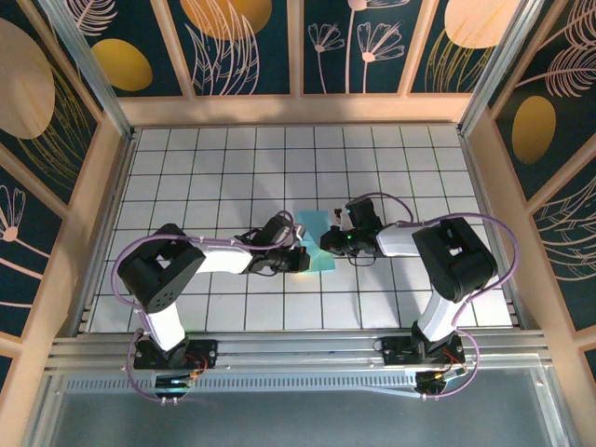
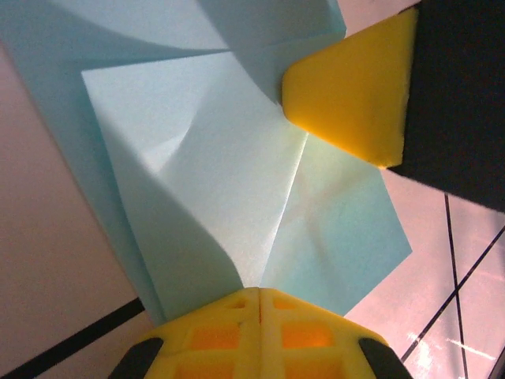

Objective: Fold a paper plane with a square sheet of paper (fold left side to right side)
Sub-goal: Fold the triangle a second time at the center of the table.

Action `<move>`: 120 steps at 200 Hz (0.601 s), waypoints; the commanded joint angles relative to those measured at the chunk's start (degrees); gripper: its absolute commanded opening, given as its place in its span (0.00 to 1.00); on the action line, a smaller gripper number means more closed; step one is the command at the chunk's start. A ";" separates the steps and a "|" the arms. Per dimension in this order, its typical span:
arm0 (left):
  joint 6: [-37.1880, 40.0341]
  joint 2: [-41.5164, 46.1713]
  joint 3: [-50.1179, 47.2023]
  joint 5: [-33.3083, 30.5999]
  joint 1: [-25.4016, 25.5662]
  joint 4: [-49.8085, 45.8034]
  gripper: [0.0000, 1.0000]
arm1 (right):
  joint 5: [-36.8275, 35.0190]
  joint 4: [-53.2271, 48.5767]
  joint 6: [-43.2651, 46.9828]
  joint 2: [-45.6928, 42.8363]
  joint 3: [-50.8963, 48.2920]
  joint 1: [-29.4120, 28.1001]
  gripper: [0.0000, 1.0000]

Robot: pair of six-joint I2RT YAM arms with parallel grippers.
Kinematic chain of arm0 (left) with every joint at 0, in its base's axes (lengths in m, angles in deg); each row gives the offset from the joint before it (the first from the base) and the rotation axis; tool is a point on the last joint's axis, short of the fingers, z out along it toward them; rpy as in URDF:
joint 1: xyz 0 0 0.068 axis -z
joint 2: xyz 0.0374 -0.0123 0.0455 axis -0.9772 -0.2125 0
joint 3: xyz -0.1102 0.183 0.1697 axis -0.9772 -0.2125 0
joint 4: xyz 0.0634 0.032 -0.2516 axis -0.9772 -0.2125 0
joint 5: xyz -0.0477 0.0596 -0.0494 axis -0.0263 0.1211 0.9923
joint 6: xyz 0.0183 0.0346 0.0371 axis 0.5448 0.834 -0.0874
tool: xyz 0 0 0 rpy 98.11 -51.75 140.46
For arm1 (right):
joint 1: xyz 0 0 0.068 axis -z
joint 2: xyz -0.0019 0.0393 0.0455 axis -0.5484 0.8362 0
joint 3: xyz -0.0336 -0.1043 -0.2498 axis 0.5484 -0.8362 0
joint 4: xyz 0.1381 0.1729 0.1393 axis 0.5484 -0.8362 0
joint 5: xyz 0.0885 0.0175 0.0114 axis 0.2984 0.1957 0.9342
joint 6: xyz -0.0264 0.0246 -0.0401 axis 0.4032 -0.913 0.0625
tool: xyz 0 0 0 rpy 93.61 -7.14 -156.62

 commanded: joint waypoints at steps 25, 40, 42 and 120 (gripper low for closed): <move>1.78 1.03 -3.30 -0.26 -0.12 -7.16 0.00 | -5.20 -8.33 1.81 3.44 -1.51 0.92 0.00; 1.78 1.53 -3.86 -0.09 -0.12 -7.01 0.00 | -5.11 -8.31 1.90 3.48 -1.42 0.98 0.00; 1.84 1.59 -3.94 -0.08 -0.12 -6.99 0.00 | -5.11 -8.35 1.90 3.48 -1.49 1.01 0.00; 2.02 2.88 -5.94 3.97 0.19 -4.67 0.00 | -5.20 -9.12 2.41 3.86 -0.90 1.27 0.00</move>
